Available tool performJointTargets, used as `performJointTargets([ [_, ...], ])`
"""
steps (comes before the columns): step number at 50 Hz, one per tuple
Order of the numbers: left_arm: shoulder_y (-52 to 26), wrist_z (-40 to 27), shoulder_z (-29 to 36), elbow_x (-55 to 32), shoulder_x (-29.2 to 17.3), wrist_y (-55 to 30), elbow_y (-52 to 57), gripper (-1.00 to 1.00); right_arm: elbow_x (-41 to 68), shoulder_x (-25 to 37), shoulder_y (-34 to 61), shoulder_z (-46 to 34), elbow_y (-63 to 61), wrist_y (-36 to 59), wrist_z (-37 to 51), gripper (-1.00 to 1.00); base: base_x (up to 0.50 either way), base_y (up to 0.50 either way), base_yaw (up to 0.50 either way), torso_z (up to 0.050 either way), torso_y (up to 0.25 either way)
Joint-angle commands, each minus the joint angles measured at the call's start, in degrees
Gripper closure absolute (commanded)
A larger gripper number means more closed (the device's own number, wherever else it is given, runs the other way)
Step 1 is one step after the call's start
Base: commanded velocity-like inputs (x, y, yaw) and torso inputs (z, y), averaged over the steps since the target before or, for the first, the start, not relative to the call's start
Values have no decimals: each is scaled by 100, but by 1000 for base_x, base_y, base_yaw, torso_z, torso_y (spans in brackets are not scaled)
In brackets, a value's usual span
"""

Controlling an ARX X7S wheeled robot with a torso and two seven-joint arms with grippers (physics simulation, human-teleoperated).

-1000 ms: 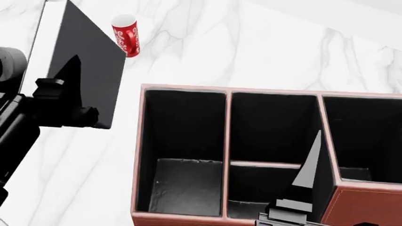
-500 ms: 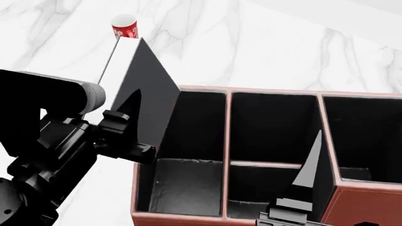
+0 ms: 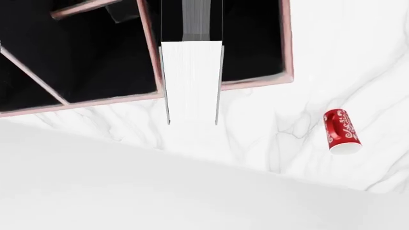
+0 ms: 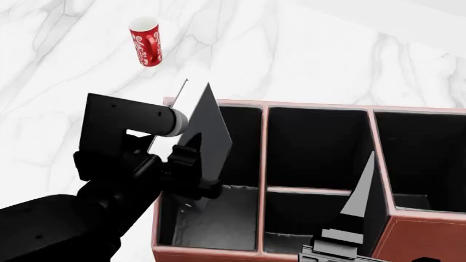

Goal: Pick up the book and place it in the left compartment of the caddy.

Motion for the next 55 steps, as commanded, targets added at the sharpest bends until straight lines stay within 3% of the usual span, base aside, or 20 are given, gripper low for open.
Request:
performJointTargets([
  [1, -53, 113, 247, 279, 188, 463, -685, 100, -7, 16, -18, -4, 28, -58, 0, -100, 0, 0, 0, 0, 0],
  [15, 7, -170, 317, 337, 376, 787, -1186, 100, -3, 23, -6, -40, 53, -76, 10, -100, 0, 0, 0, 0, 1],
  [55, -536, 149, 1478, 641, 538, 2563, -3861, 100, 39, 68, -21, -62, 89, -154, 40, -100, 0, 0, 0, 0, 2],
])
